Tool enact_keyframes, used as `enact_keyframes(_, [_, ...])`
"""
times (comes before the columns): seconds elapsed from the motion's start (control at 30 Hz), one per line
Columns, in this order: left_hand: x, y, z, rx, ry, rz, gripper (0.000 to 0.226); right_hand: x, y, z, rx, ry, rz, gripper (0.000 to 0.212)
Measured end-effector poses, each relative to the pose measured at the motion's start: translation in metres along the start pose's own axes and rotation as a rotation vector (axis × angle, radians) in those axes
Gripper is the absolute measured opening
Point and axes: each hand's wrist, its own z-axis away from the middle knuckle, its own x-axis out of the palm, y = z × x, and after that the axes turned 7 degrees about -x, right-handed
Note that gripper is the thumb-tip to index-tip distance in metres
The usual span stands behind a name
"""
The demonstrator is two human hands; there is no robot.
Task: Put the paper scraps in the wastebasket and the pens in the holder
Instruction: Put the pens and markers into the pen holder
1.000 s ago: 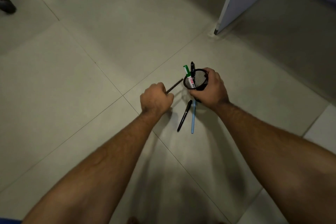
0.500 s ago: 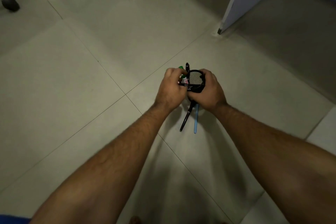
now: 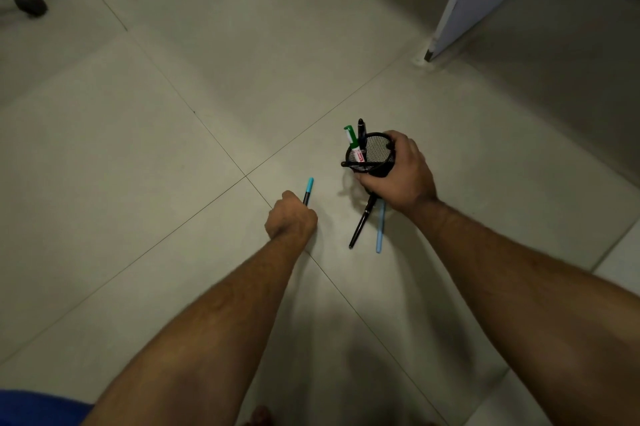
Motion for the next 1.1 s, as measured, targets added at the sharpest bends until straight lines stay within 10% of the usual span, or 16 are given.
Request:
enact_keyframes(0.2, [-0.005, -0.005, 0.0, 0.062, 0.028, -0.055, 0.027, 0.006, -0.003, 0.0, -0.022, -0.015, 0.024, 0.081])
enact_keyframes(0.4, [-0.028, 0.014, 0.003, 0.178, 0.08, 0.588, 0.017, 0.007, 0.001, -0.003, -0.015, 0.029, 0.05, 0.079])
enact_keyframes(0.6, [-0.057, 0.048, 0.013, 0.501, 0.143, 0.687, 0.014, 0.008, -0.001, -0.008, -0.054, 0.029, 0.101, 0.077])
enact_keyframes(0.8, [-0.064, 0.085, 0.025, 0.412, -0.028, 1.093, 0.019, 0.007, -0.001, -0.006, -0.035, -0.002, 0.023, 0.076])
enact_keyframes(1.1, [-0.049, 0.088, 0.033, 0.609, 0.033, 0.692, 0.046, 0.001, 0.0, -0.008, 0.022, 0.014, -0.104, 0.082])
